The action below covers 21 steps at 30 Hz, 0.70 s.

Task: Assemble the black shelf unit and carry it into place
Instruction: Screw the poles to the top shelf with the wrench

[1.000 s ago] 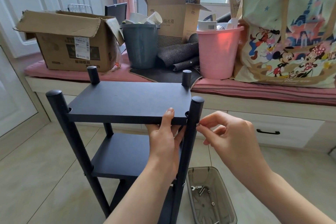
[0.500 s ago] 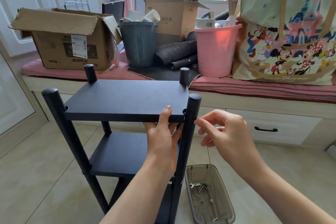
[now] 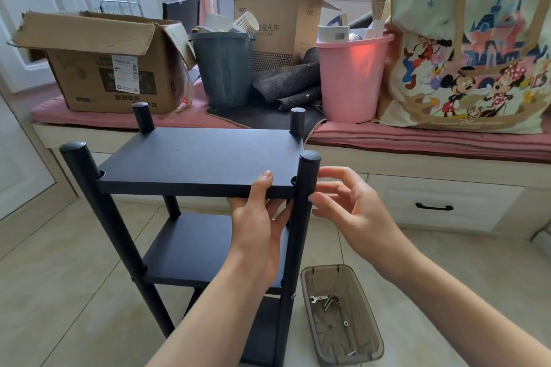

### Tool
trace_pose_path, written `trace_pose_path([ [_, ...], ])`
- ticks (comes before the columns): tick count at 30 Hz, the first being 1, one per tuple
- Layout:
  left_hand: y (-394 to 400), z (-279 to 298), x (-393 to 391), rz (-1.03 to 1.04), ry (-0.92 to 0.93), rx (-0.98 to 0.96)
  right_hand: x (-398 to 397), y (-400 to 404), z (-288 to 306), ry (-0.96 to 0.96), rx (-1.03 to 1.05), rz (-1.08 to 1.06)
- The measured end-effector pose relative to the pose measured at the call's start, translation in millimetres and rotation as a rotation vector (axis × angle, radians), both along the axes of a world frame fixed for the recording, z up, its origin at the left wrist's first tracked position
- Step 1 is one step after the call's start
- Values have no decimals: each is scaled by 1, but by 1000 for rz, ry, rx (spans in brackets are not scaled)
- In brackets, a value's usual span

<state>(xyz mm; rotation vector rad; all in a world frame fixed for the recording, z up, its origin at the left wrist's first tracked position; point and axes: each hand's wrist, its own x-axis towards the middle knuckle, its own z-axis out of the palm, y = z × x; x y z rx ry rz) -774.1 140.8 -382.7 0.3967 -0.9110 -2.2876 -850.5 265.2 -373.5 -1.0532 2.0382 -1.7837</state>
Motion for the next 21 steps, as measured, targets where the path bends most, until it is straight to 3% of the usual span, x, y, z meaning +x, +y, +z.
trace_pose_path([
  [5,-10,-2,6,-55,1,-41,0,-4,2,98,22,21],
  [13,-28,1,23,-151,-57,-76,3,-16,4,-144,-19,223],
  [21,-58,6,53,-233,-110,-131,17,-49,0,-326,-100,204],
])
